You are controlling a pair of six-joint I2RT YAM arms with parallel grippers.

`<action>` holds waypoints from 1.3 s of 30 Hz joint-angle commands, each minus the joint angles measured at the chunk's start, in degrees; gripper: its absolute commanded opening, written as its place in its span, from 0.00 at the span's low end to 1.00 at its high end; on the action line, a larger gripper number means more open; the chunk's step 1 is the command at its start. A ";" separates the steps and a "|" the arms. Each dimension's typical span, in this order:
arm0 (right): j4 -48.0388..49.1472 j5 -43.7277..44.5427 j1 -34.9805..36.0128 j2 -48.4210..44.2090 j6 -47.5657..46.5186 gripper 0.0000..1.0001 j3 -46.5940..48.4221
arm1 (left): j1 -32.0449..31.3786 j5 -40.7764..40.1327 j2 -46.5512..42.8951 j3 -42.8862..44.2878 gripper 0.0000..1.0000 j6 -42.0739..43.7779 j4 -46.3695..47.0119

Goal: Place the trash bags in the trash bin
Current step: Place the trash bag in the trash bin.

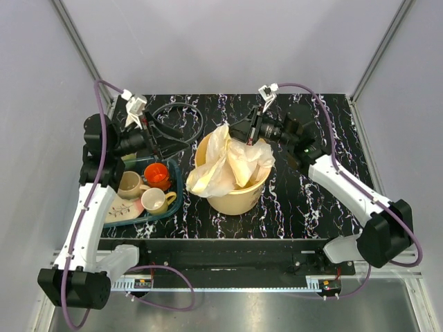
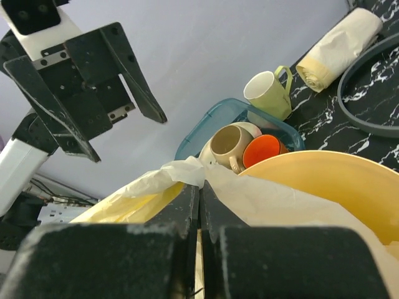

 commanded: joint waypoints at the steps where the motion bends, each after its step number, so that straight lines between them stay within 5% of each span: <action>1: 2.15 -3.02 0.33 -3.42 -4.55 0.00 3.16 | -4.61 3.98 -1.55 1.32 0.73 1.83 -0.41; 6: -0.93 -5.40 0.41 -2.71 -7.27 0.00 5.63 | -11.37 -0.68 0.90 4.57 0.77 13.89 -12.80; 11: -4.00 -6.28 0.41 -2.27 -9.91 0.00 8.09 | -15.16 -6.56 1.26 7.82 0.80 18.44 -13.61; 21: -9.37 -5.67 1.38 -1.74 -14.65 0.00 10.64 | -23.41 -21.77 -2.34 11.60 0.56 28.56 -18.79; 27: -11.04 -4.79 1.82 -1.74 -16.15 0.00 11.34 | -26.50 -16.26 -1.90 13.36 0.60 28.84 -19.24; 39: -12.45 -4.44 3.84 -3.24 -19.58 0.00 11.08 | -31.60 -24.42 -0.67 14.33 0.54 27.51 -19.41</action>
